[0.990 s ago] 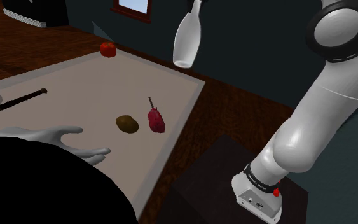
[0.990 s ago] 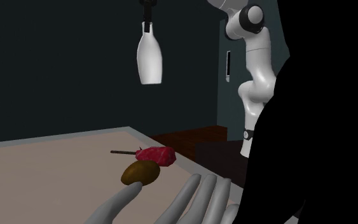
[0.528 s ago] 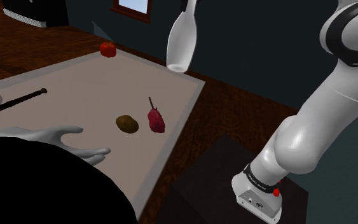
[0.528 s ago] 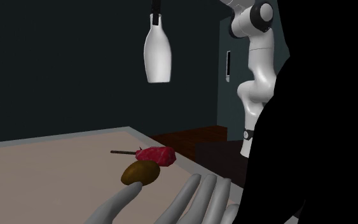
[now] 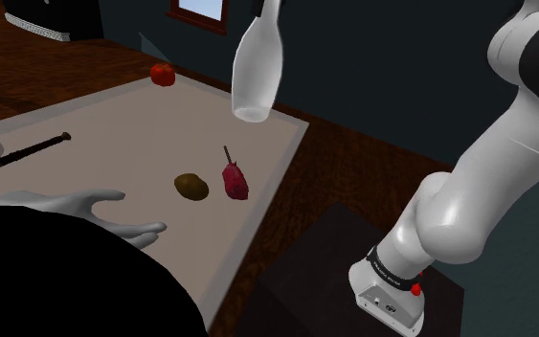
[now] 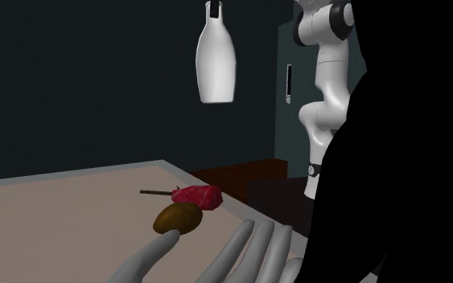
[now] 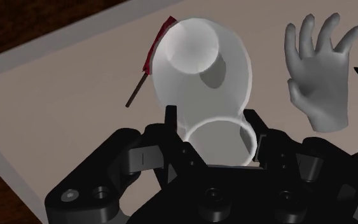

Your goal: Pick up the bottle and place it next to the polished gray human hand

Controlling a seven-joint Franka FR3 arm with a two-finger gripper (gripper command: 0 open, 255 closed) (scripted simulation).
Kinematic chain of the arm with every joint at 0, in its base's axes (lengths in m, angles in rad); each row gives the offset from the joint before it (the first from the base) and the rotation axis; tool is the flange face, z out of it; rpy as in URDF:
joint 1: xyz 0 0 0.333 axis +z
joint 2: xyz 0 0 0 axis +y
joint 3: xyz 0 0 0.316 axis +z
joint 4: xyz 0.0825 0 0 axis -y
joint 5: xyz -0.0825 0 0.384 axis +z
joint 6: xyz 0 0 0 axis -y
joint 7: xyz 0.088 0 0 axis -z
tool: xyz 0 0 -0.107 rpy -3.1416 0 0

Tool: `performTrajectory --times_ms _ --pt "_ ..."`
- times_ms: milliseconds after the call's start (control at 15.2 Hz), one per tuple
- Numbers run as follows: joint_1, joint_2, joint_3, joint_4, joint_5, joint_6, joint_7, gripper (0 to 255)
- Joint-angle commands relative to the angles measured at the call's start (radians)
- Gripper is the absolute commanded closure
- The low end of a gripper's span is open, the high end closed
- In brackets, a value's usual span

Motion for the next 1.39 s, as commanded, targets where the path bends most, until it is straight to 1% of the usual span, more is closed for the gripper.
performTrajectory --times_ms 0,462,858,1320 --pt "0.023 -0.008 0.026 -0.007 0.0 -0.002 0.052 255" --pt "0.112 0.031 0.129 0.043 -0.013 -0.019 0.239 255" --pt "0.106 -0.03 0.12 -0.119 0.004 0.084 0.23 255" --pt "0.103 -0.081 0.114 -0.276 0.016 0.192 0.223 255"
